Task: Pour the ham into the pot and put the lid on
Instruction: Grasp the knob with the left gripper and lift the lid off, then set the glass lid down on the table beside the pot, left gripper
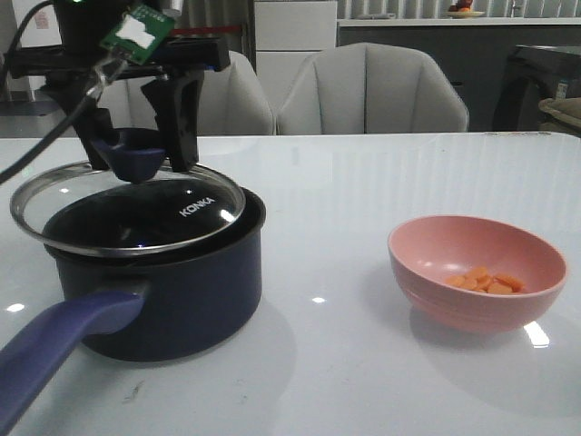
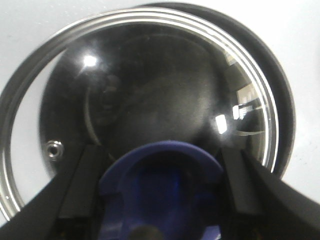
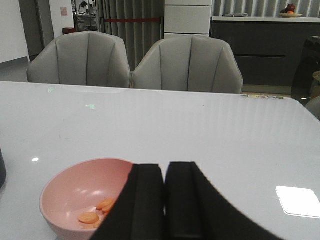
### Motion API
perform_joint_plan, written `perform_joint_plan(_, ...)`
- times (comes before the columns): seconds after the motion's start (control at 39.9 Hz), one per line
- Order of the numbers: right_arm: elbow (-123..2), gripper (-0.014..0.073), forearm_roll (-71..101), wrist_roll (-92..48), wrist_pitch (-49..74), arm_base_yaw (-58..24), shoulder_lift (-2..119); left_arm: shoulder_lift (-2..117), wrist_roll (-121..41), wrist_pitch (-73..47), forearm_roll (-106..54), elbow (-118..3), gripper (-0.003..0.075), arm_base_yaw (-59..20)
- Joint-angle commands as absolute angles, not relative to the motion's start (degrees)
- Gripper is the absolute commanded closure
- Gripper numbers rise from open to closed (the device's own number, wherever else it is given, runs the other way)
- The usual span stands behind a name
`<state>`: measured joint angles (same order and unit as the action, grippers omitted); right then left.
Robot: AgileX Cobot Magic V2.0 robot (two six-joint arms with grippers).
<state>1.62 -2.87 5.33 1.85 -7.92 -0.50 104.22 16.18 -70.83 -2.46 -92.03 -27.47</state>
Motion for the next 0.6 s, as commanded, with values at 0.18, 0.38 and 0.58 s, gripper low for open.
perform_joint_plan(0.18, 2.08, 0.0444, -3.41, 5.11, -2.99, -7.60, -1.63, 95.00, 13.69, -70.49, -2.58, -92.94, 0.0566, -20.49)
perform_joint_plan(0.38, 2.08, 0.0444, -3.41, 5.11, -2.99, -7.60, -1.63, 90.88, 9.86, -70.34, -2.97, -88.53, 0.0566, -12.03)
perform_joint_plan(0.58, 2.08, 0.0444, -3.41, 5.11, -2.99, -7.60, -1.63, 87.43, 3.56, -66.91, -8.51, -81.26, 0.0566, -0.94)
